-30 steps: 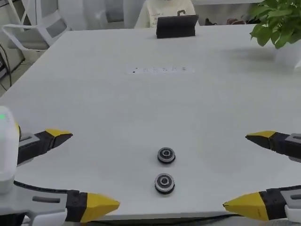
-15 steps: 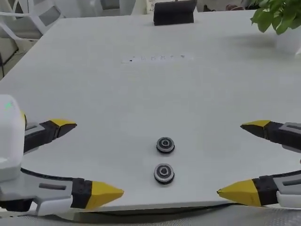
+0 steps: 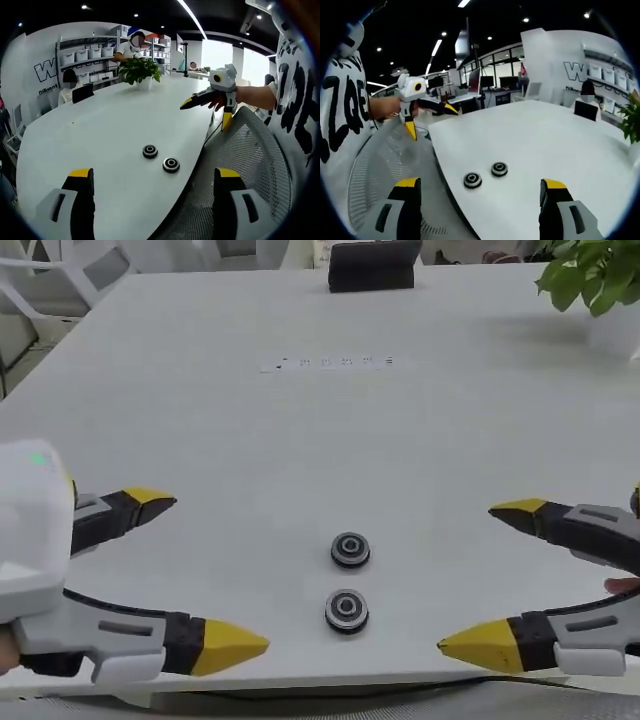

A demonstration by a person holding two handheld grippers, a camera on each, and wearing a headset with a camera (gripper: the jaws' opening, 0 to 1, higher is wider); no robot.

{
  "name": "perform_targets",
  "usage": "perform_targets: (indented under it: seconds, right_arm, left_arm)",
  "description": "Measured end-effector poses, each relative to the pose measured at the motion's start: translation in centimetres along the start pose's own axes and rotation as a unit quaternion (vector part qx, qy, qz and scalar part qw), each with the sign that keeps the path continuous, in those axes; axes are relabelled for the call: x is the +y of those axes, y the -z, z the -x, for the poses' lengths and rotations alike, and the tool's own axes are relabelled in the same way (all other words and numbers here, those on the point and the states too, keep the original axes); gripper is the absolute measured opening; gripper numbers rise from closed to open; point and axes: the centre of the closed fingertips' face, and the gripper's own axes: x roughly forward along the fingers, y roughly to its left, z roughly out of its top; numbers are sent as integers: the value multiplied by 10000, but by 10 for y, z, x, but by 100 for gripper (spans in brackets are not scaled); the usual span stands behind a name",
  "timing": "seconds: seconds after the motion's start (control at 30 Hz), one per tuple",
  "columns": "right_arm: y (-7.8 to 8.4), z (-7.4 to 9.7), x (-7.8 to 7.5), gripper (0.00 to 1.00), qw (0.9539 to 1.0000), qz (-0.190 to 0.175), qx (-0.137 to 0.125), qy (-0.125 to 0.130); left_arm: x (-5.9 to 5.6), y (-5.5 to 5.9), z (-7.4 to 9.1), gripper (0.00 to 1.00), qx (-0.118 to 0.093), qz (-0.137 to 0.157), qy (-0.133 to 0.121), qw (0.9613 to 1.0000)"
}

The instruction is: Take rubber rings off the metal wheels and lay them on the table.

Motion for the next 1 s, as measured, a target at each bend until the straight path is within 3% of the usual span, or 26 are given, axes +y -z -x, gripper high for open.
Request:
perform_targets:
  seconds: [0.5, 0.83, 1.0]
  right_arm:
    - [9, -29, 4, 92, 9996, 90, 53, -256]
    - [15, -36, 1, 86, 9995, 180, 117, -235]
    - [19, -38, -3, 83, 9994, 200, 146, -226]
  left_arm:
    - [-10, -1, -29, 97, 88, -206, 368, 9991]
    - [-13, -2, -43, 94, 178, -384, 579, 9974]
    - [-15, 3, -50, 92, 325, -520, 706, 9956]
